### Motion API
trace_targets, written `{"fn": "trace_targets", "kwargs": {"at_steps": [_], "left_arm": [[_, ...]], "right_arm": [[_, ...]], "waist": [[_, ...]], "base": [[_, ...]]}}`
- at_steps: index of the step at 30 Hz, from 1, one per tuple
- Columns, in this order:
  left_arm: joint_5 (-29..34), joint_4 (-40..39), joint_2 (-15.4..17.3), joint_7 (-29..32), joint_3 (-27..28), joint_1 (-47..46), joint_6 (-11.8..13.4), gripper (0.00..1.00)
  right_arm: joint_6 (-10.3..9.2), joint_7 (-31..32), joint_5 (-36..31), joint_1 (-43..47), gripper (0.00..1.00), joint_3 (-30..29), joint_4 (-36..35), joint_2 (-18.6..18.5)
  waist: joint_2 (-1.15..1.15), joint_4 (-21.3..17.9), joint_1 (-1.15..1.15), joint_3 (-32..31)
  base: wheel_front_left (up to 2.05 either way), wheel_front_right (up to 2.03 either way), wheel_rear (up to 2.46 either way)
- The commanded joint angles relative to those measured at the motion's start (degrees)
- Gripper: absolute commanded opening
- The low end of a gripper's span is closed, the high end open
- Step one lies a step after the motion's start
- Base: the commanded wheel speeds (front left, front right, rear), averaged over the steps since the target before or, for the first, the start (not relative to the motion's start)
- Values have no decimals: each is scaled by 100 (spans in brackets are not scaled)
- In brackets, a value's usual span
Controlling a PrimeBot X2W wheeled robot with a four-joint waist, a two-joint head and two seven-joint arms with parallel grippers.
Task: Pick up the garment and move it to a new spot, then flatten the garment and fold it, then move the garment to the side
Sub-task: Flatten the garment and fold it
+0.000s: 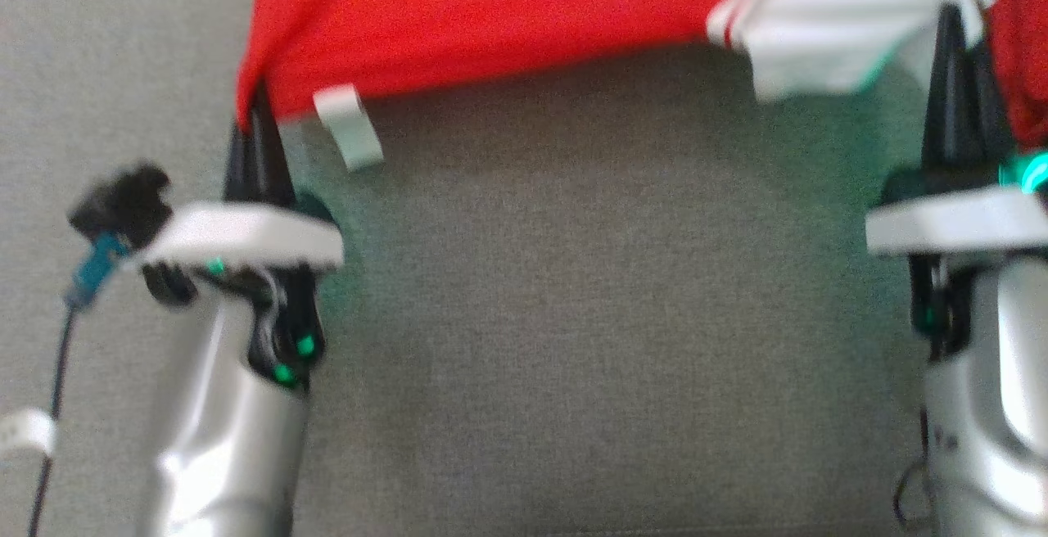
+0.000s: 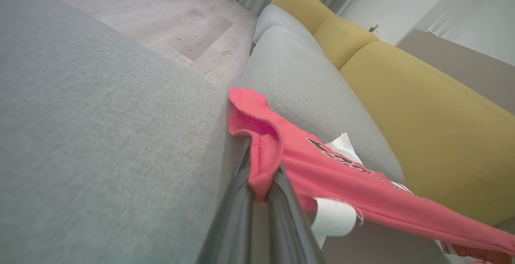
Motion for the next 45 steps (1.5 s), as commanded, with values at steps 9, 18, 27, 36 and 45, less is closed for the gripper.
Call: {"fn": "trace_targets", "kwargs": {"at_steps": [9, 18, 27, 36, 45], "left_arm": [[-12, -1169, 126, -129, -21, 1729, 94, 0], [-15, -2292, 220, -34, -125, 3309, 327, 0], [40, -2339, 210, 156, -380, 3551, 450, 0], [-35, -2086, 142, 176, -508, 3317, 414, 0], [-250, -1732, 73, 287, -489, 2475, 380, 0]], "right_arm": [[-4, 573, 396, 2172, 0, -25, -1377, 106], [-4, 989, 761, 3602, 0, -4, -2081, 108], [-4, 1179, 968, 3552, 0, 255, -1648, 109], [-4, 1185, 959, 3082, 0, 330, -1149, 109], [-4, 1215, 942, 2168, 0, 176, -594, 109]], "waist": [[0, 63, 2, -1232], [0, -38, 2, -1643], [0, -26, 2, -1675], [0, 33, 2, -1607], [0, 75, 2, -1377]], "base": [[0, 0, 0], [0, 0, 0], [0, 0, 0], [0, 0, 0], [0, 0, 0]]}}
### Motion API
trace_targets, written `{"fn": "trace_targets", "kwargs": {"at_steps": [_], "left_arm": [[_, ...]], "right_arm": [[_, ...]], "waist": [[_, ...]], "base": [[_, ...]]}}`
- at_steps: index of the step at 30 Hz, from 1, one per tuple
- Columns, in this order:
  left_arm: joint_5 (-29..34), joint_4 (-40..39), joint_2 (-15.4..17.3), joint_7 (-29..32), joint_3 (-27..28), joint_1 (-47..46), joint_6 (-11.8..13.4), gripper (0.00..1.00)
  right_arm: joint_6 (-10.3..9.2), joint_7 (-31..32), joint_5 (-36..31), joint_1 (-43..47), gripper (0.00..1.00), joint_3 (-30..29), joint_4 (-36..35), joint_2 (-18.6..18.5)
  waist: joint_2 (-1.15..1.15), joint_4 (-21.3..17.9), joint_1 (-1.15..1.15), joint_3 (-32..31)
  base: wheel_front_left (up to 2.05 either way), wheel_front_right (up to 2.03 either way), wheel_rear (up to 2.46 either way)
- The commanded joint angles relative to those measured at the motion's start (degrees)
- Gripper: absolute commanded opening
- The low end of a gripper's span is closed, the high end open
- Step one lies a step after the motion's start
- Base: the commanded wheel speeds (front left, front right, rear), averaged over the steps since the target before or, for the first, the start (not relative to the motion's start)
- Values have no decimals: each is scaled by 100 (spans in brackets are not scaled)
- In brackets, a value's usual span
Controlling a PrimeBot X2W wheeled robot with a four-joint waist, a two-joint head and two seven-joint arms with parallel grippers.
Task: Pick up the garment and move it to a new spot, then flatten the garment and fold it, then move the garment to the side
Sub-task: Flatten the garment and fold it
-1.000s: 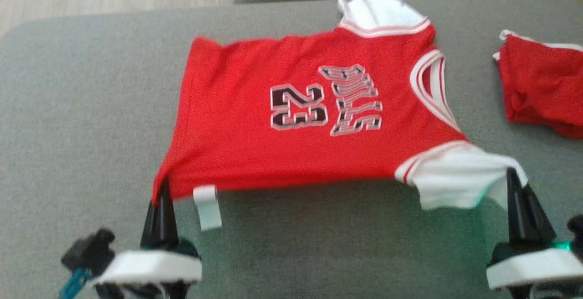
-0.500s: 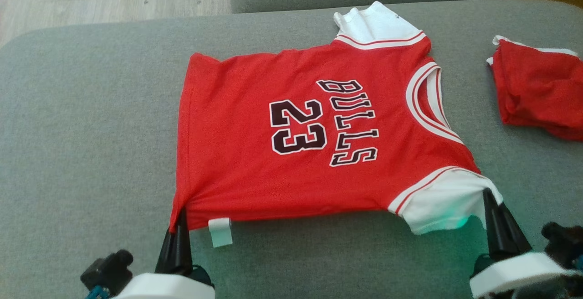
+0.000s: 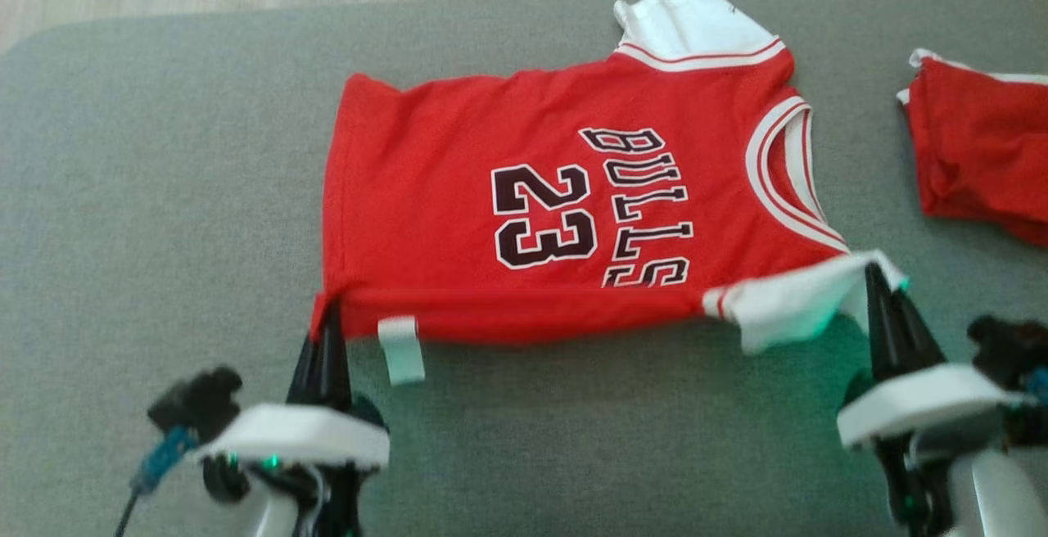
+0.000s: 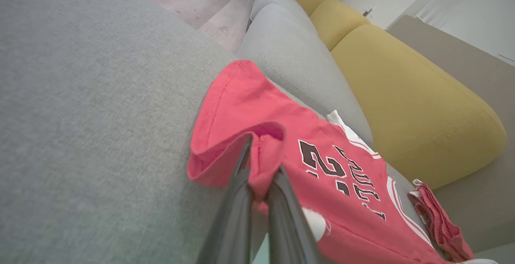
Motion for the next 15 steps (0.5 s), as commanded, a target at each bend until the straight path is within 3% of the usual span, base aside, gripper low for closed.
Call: {"fn": "trace_targets", "kwargs": {"at_steps": [1, 15], "left_arm": [[-12, -120, -21, -23, 187, -318, -10, 0], [108, 976, -75, -10, 111, -1836, 196, 0]], "right_arm": [[-4, 4, -10, -321, 0, 85, -131, -51], [-4, -11, -428, -2225, 0, -4, 1368, -51]], "waist": [[0, 1, 0, 62], [0, 14, 0, 568]], "base": [[0, 0, 0], [0, 0, 0]]}}
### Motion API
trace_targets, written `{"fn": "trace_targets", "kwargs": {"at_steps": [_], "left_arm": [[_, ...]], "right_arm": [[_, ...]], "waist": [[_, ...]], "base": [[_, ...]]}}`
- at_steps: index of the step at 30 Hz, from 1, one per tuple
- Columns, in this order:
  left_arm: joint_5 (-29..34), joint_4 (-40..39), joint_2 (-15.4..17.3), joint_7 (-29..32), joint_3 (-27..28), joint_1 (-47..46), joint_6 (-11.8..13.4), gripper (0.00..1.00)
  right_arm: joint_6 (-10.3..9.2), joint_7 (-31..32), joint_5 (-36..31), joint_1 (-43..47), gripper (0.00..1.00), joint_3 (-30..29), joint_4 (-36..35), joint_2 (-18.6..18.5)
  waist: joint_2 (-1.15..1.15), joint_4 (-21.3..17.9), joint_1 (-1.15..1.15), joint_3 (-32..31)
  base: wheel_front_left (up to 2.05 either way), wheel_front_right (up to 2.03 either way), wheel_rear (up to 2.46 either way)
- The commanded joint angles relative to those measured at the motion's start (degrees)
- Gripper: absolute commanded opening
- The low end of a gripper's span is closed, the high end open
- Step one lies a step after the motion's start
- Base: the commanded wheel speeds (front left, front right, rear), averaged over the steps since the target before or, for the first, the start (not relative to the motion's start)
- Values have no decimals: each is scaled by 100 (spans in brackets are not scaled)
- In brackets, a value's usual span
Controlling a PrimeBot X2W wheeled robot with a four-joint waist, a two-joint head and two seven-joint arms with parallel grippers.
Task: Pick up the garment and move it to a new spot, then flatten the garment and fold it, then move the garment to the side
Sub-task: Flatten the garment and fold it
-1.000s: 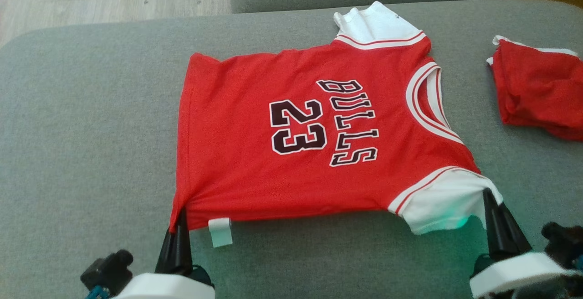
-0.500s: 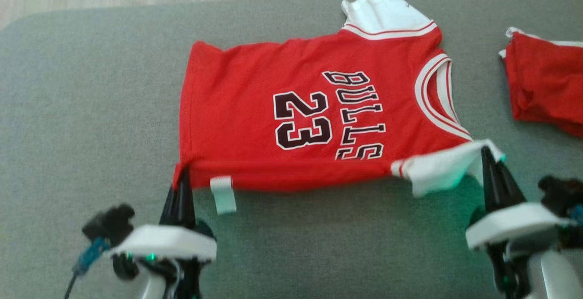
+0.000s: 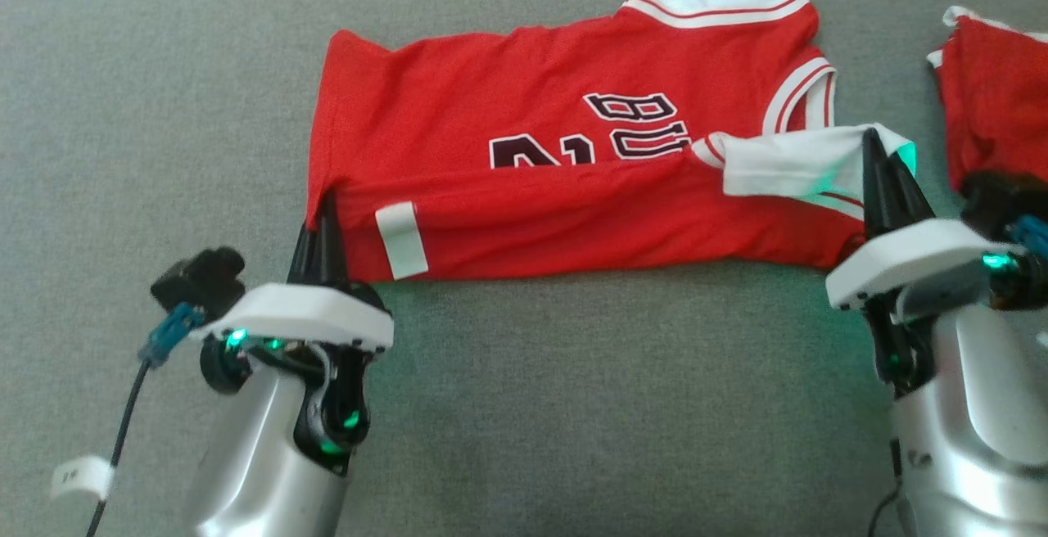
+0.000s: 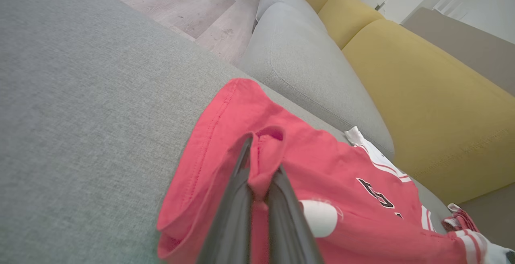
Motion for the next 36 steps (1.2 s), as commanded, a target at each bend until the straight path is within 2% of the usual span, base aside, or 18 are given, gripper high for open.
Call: {"fn": "trace_targets", "kwargs": {"at_steps": [1, 7, 8, 9, 10, 11, 12, 13, 18, 23, 30, 36], "left_arm": [[61, -59, 38, -16, 107, -319, 47, 0], [150, 319, 29, 14, 39, -631, 199, 0], [164, 367, 29, 12, 30, -669, 209, 0], [182, 410, 32, -1, 27, -702, 224, 0], [195, 454, 32, -7, 26, -729, 248, 6], [223, 487, 38, -23, 17, -755, 267, 38], [252, 509, 45, -51, 8, -774, 279, 75], [288, 524, 56, -77, -10, -786, 289, 100], [368, 404, 112, -182, -41, -716, 318, 100], [357, 4, 248, -219, -13, -369, 332, 100], [277, -605, 490, -48, 32, 408, 462, 100], [160, -656, 490, 170, -9, 778, 586, 100]], "right_arm": [[-4, 3, -89, -298, 0, 143, 14, -36], [-4, 25, -383, -733, 0, 149, 567, -36], [-4, 46, -412, -803, 5, 157, 661, -36], [-4, 58, -430, -877, 19, 180, 752, -36], [-4, 73, -460, -947, 35, 204, 844, -36], [-4, 80, -497, -1012, 91, 237, 928, -36], [-4, 79, -513, -1073, 100, 260, 1003, -36], [-4, 70, -510, -1126, 100, 294, 1066, -36], [-4, -71, -436, -1259, 100, 434, 1197, -36], [-4, -267, -410, -1166, 100, 405, 1005, -36], [-4, -366, -452, -602, 100, 162, 197, -36], [-4, -214, -475, 176, 100, 32, -672, -36]], "waist": [[0, 25, -1, 60], [0, 23, -1, 150], [0, 19, -1, 161], [0, 15, -1, 171], [0, 12, -1, 177], [0, 10, -1, 181], [0, 10, -1, 182], [0, 13, -1, 181], [0, 33, -1, 133], [0, 31, -1, 30], [0, 23, -1, -181], [0, -14, -1, -242]], "base": [[0, 0, 0], [0, 0, 0], [0, 0, 0], [0, 0, 0], [0, 0, 0], [0, 0, 0], [0, 0, 0], [0, 0, 0], [0, 0, 0], [0, 0, 0], [0, 0, 0], [0, 0, 0]]}}
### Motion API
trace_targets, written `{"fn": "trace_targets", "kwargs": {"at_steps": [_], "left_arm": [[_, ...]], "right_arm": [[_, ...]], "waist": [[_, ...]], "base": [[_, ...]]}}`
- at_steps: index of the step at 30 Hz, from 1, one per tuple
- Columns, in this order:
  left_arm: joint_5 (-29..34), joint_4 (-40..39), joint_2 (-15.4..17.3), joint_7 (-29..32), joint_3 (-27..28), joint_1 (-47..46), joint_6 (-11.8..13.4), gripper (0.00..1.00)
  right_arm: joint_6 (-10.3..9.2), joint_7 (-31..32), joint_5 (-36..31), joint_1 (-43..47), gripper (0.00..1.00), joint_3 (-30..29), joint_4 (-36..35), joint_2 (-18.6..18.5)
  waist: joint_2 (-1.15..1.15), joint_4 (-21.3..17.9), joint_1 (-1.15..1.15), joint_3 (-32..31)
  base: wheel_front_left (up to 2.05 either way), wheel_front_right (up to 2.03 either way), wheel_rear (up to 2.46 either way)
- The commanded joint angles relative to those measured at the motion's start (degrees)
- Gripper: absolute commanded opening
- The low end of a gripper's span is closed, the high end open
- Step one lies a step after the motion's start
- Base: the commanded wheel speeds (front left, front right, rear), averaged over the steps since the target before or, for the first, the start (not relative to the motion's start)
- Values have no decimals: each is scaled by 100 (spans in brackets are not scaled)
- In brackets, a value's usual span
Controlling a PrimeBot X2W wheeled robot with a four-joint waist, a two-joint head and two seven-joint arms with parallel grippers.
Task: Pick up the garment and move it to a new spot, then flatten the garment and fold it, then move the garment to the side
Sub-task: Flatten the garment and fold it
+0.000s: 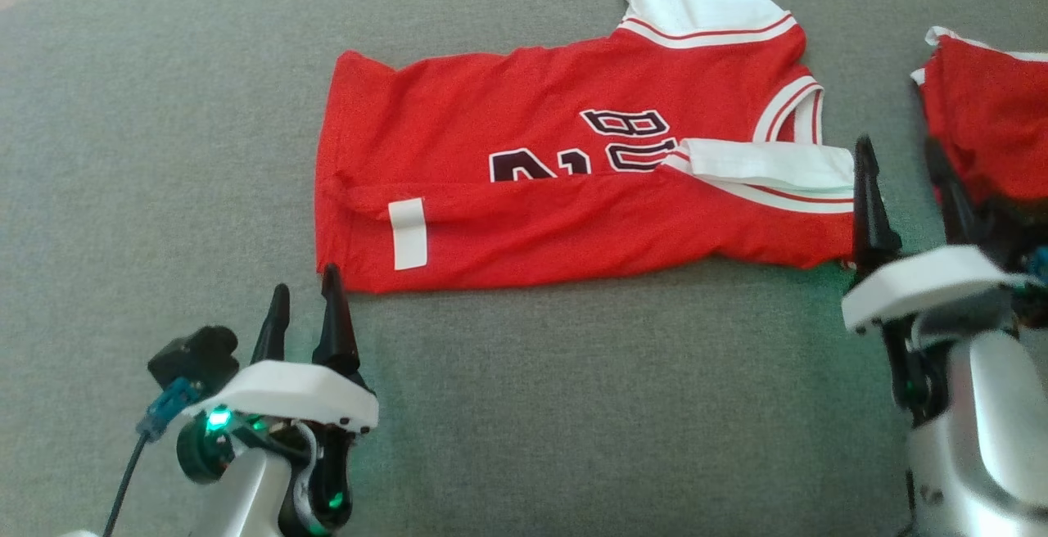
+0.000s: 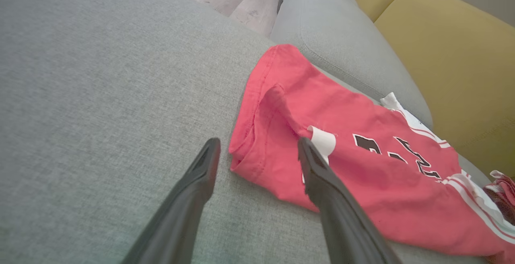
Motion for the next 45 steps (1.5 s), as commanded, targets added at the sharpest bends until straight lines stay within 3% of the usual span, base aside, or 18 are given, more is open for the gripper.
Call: {"fn": "trace_targets", "kwargs": {"at_steps": [1, 8, 15, 16, 17, 19, 28, 29, 30, 31, 33, 34, 39, 45], "left_arm": [[-18, -144, 90, 9, 150, -122, 45, 100], [-103, 222, 91, 117, 201, -329, 85, 100], [-144, 585, 89, 116, 224, -690, 7, 97], [-148, 625, 81, 110, 219, -727, -8, 77], [-149, 660, 74, 102, 212, -759, -19, 41], [-140, 725, 59, 71, 206, -808, -14, 0], [-246, 922, 2, -124, 276, -745, -71, 0], [-257, 946, -8, -144, 278, -742, -83, 0], [-263, 970, -16, -160, 273, -745, -95, 0], [-272, 992, -28, -177, 271, -749, -104, 0], [-291, 1036, -67, -228, 245, -763, -142, 0], [-294, 1038, -77, -247, 233, -772, -160, 0], [-278, 927, -90, -355, 192, -829, -248, 0], [-248, 416, -34, -411, 163, -762, -280, 0]], "right_arm": [[-4, 50, -25, 27, 100, 93, -342, -13], [-4, 268, 165, 619, 100, 134, -881, -13], [-4, 426, 270, 757, 100, 122, -854, -13], [-4, 469, 252, 758, 100, 97, -782, -13], [-4, 520, 278, 756, 100, 74, -694, -13], [-4, 580, 309, 731, 100, 38, -510, -13], [-4, 712, 517, 455, 100, -14, 191, -13], [-4, 733, 527, 412, 95, 2, 267, -13], [-4, 747, 544, 364, 72, 18, 339, -13], [-4, 770, 578, 320, 42, 38, 413, -13], [-4, 799, 609, 195, 5, 64, 558, -13], [-4, 802, 637, 160, 0, 72, 569, -13], [-4, 826, 669, 49, 0, -1, 311, -13], [-4, 1170, 544, 164, 0, -152, -642, -13]], "waist": [[0, -34, 1, 19], [0, -250, 1, 269], [0, -399, 1, 500], [0, -400, 1, 514], [0, -398, 1, 529], [0, -381, 1, 555], [0, -152, 1, 612], [0, -130, 1, 615], [0, -113, 1, 617], [0, -95, 1, 617], [0, -52, 1, 603], [0, -41, 1, 592], [0, -14, 1, 468], [0, 4, 1, 239]], "base": [[0, 0, 0], [0, 0, 0], [0, 0, 0], [0, 0, 0], [0, 0, 0], [0, 0, 0], [0, 0, 0], [0, 0, 0], [0, 0, 0], [0, 0, 0], [0, 0, 0], [0, 0, 0], [0, 0, 0], [0, 0, 0]]}}
